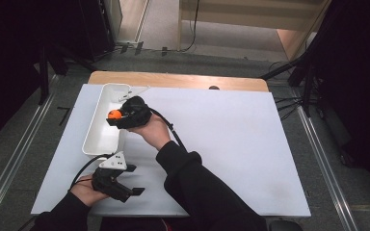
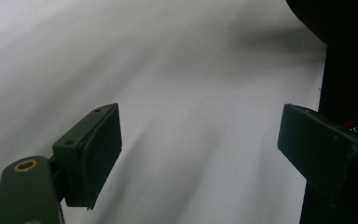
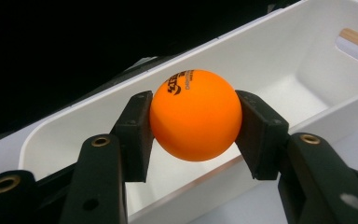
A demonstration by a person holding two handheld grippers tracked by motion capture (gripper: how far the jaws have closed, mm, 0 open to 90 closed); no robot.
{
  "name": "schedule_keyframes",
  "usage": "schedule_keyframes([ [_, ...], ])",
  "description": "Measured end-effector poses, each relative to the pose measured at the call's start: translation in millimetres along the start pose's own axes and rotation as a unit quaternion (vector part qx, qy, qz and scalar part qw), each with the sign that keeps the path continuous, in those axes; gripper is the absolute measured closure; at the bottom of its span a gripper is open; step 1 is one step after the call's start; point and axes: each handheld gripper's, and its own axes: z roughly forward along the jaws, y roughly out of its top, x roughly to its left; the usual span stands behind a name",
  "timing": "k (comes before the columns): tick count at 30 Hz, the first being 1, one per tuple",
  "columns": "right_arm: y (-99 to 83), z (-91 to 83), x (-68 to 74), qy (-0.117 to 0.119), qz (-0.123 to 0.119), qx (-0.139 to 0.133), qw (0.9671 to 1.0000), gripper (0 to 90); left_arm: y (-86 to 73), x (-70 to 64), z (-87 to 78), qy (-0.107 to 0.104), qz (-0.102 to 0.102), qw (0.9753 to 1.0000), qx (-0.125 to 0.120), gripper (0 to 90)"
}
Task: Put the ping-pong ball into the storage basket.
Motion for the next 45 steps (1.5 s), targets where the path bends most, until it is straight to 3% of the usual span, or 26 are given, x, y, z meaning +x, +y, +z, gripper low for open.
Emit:
schedule_keyframes([
  [25,8.8,25.1,6.7,0.001,-0.013,0.003,0.9999,48.6,-0.3,0.7,-0.4,-0.002,0.000,1.0000,-0.002,14.0],
  [35,7.5,27.4,4.3,0.004,-0.009,0.006,0.9999,48.1,-0.4,0.9,-0.6,-0.002,0.000,1.0000,-0.002,14.0],
  [36,7.1,27.8,3.9,0.009,-0.011,0.006,0.9999,47.3,-0.4,0.9,-0.6,-0.002,0.000,1.0000,-0.002,14.0],
  [38,6.1,29.1,3.7,0.019,-0.020,0.000,0.9996,37.1,-0.4,0.9,-0.6,-0.002,-0.001,1.0000,-0.003,13.9],
  [41,5.8,30.1,5.1,0.011,-0.035,-0.006,0.9993,26.1,-0.4,0.8,-0.6,-0.002,-0.001,1.0000,-0.002,14.0],
  [45,6.3,27.8,3.4,0.018,-0.026,-0.007,0.9995,25.1,-0.5,0.9,-0.8,-0.002,-0.001,1.0000,-0.003,13.9],
])
